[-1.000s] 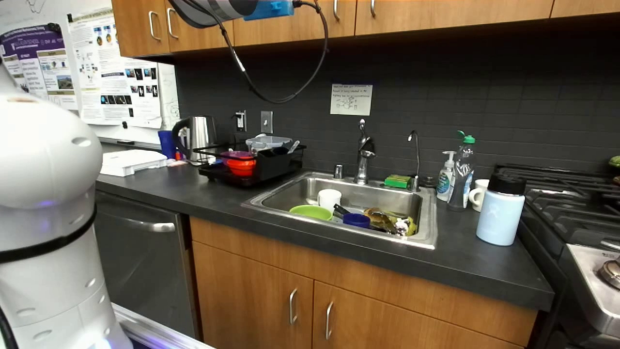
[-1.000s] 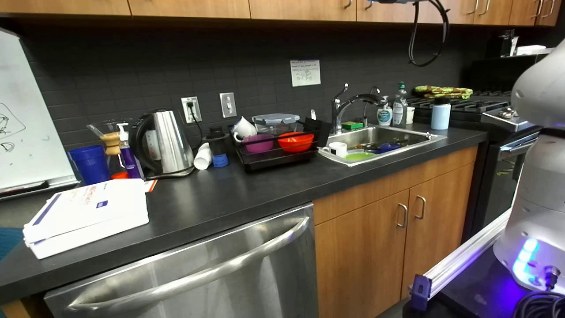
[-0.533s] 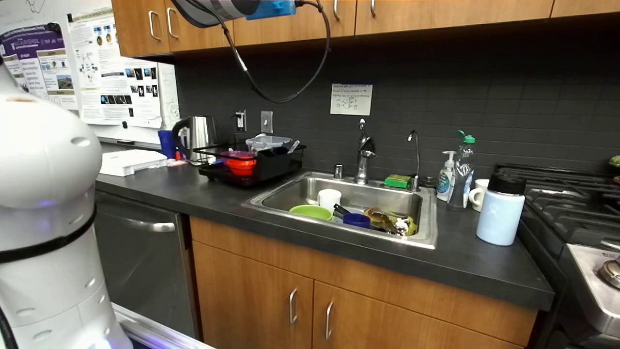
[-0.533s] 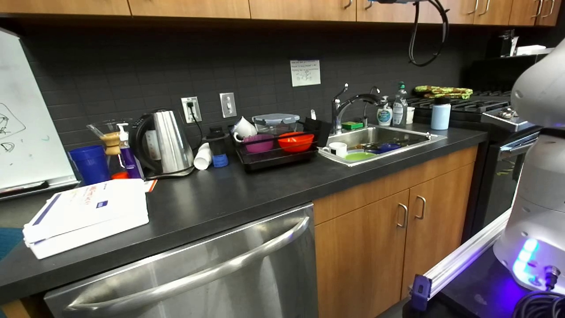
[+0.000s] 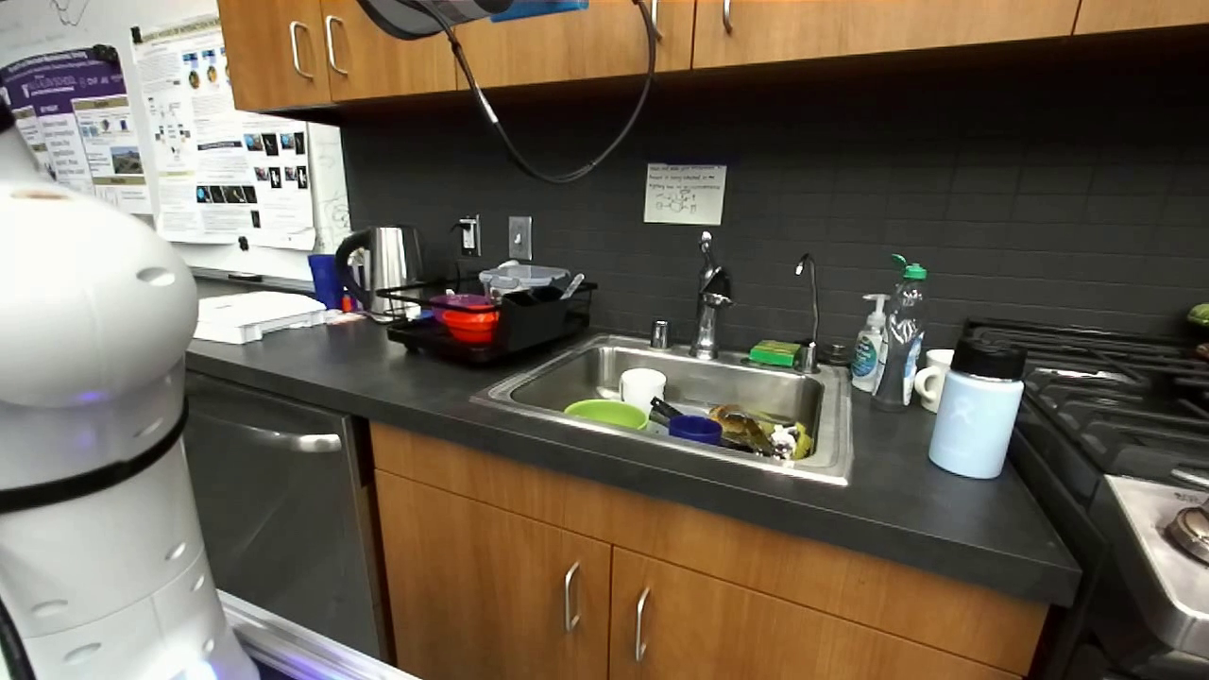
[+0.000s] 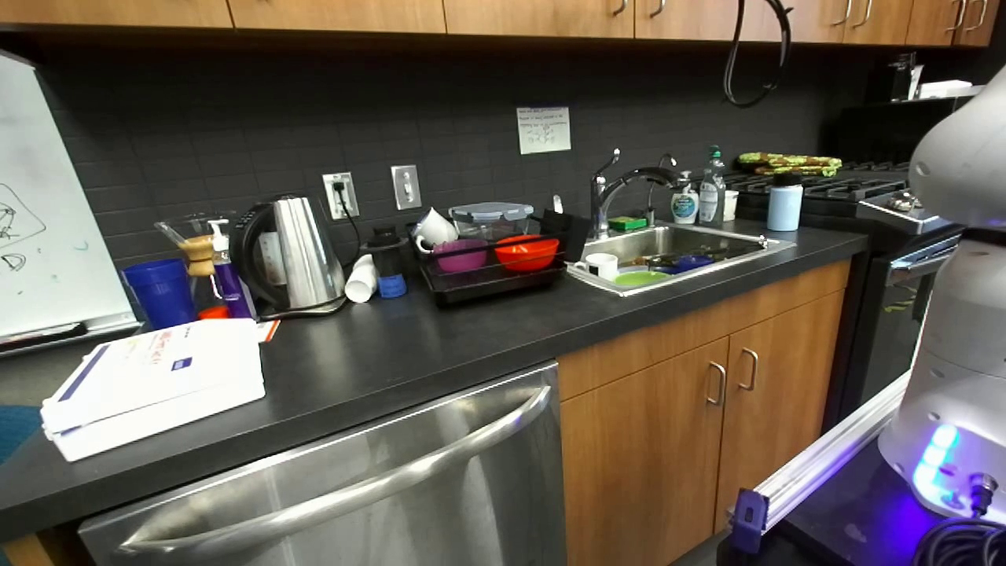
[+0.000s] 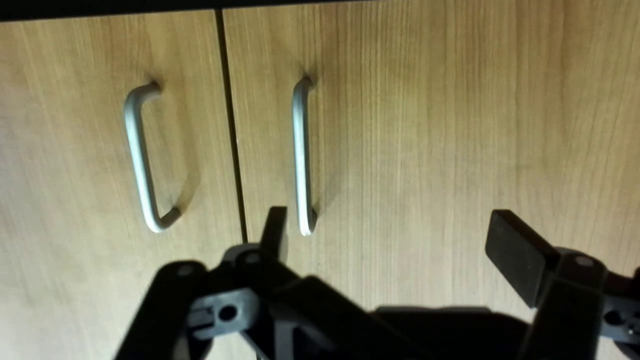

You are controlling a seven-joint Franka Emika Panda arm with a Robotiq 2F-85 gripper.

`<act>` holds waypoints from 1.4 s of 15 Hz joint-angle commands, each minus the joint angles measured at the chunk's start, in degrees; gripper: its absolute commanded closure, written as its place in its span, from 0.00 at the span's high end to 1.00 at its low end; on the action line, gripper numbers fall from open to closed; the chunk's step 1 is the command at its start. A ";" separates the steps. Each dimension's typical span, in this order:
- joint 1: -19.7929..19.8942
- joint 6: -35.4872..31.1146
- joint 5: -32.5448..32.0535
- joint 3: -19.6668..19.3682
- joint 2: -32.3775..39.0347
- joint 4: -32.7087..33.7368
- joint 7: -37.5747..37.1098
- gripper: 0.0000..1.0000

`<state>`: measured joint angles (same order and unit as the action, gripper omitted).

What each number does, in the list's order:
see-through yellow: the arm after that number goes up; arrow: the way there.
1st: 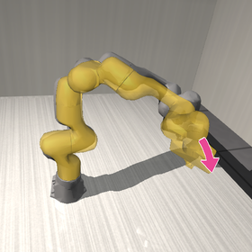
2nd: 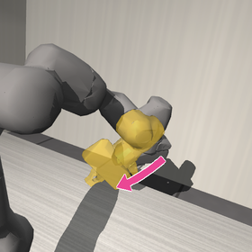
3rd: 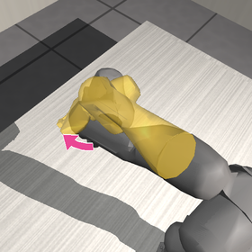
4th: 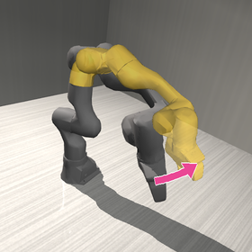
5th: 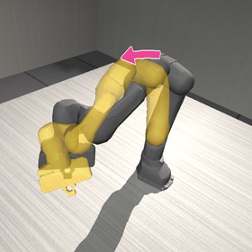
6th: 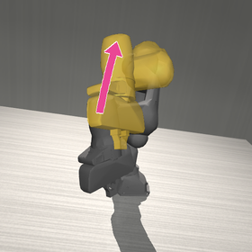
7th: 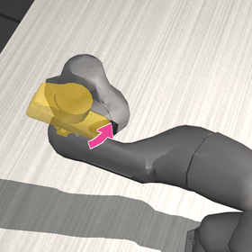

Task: Open the top left cabinet door

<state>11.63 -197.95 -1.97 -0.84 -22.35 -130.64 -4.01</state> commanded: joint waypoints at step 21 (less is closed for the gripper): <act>-5.94 1.05 -1.34 -5.94 4.36 4.85 -0.40 1.00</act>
<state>7.79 -197.84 -2.13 -4.78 -16.66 -126.11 -3.69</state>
